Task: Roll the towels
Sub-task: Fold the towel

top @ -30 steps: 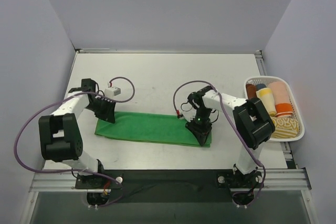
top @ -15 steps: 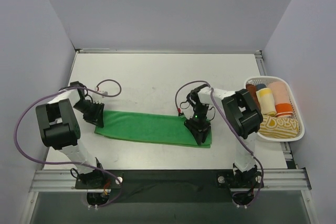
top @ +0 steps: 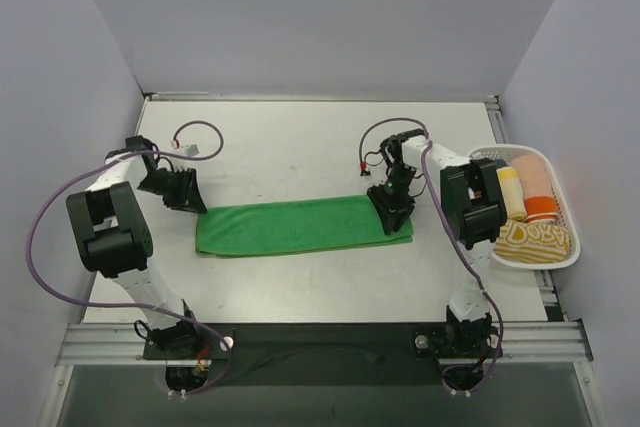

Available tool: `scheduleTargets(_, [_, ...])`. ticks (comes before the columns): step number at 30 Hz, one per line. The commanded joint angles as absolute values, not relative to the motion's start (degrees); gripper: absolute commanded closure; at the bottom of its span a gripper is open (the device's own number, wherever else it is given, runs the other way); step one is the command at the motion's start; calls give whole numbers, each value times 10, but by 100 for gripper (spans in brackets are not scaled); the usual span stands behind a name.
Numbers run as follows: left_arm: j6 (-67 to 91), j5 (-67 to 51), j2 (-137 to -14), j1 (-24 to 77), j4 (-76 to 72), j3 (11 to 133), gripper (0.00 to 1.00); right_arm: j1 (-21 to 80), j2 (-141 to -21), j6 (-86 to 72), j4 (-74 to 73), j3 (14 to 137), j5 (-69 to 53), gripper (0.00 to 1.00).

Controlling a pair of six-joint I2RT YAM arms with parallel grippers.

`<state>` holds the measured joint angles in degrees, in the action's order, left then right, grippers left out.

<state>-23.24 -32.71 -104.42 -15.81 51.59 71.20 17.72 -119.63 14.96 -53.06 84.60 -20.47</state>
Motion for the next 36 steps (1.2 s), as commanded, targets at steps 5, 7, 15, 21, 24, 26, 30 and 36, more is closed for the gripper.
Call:
scheduleTargets(5, [-172,-407,-1047,-153,490,740,68,186,-1141,160,-563,848,-239,69])
scheduleTargets(7, [-164,-389,-1059,-153,476,737,69,183,-1149,156,-563,846,-224,70])
scheduleTargets(15, [-152,-302,-1119,-167,461,752,72,163,-1214,143,-552,851,-196,72])
scheduleTargets(21, [-155,-308,-1097,-170,462,766,65,150,-1200,146,-551,867,-246,71])
scheduleTargets(24, [-172,-353,-1051,-169,473,761,60,142,-1142,136,-548,856,-265,69])
scheduleTargets(26, [-178,-362,-1010,-164,477,754,56,129,-1102,114,-537,848,-265,66])
scheduleTargets(30, [-181,-341,-945,-152,474,735,50,87,-1062,48,-507,827,-246,59])
scheduleTargets(36, [-189,-318,-876,-146,459,709,39,58,-1064,3,-468,788,-174,55])
